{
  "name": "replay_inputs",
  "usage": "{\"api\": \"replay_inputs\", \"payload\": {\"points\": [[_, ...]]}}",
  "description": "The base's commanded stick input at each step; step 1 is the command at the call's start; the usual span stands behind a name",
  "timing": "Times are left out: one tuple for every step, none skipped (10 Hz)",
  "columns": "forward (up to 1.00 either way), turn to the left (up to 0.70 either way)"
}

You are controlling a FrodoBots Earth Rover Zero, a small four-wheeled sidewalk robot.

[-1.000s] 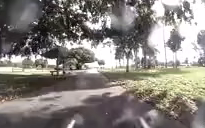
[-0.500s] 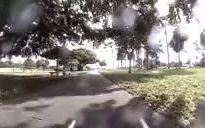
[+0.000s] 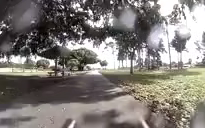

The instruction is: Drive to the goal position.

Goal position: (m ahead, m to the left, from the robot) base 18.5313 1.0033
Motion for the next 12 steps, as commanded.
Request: {"api": "replay_inputs", "payload": {"points": [[0.85,0.00],[0.85,0.00],[0.85,0.00],[0.85,0.00],[0.85,0.00],[0.85,0.00],[0.85,0.00],[0.85,0.00],[0.85,0.00],[0.85,0.00],[0.85,0.00],[0.85,0.00]]}}
